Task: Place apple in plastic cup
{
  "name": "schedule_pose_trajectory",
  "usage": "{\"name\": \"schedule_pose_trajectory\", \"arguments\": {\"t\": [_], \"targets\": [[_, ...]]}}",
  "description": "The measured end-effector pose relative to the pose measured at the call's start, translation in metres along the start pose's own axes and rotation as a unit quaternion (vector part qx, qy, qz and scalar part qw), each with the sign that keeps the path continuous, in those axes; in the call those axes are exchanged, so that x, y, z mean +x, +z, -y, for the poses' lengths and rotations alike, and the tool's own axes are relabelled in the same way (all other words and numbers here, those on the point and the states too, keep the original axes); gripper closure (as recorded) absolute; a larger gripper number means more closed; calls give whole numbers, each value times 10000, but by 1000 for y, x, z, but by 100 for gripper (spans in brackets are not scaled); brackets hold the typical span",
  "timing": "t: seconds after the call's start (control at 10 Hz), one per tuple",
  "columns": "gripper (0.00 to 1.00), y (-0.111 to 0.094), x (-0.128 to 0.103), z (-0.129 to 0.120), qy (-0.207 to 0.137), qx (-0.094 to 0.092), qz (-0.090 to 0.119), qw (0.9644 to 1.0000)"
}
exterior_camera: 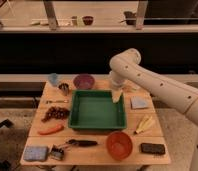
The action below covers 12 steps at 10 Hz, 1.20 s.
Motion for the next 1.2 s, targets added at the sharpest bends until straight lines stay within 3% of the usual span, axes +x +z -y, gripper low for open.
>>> {"name": "schedule_pose_trajectory", "arguments": {"t": [0.4,0.6,0.7,0.8,1.0,1.2], "targets": [[36,3,-23,20,-135,66,-10,9999],[35,6,-28,32,-152,65,-27,9999],[25,7,-43,35,-119,74,3,9999],[21,7,-44,37,-64,97,-9,9999],[20,6,-36,45,75,173,-12,9998],[20,3,-10,47,160,253,-51,9995]]}}
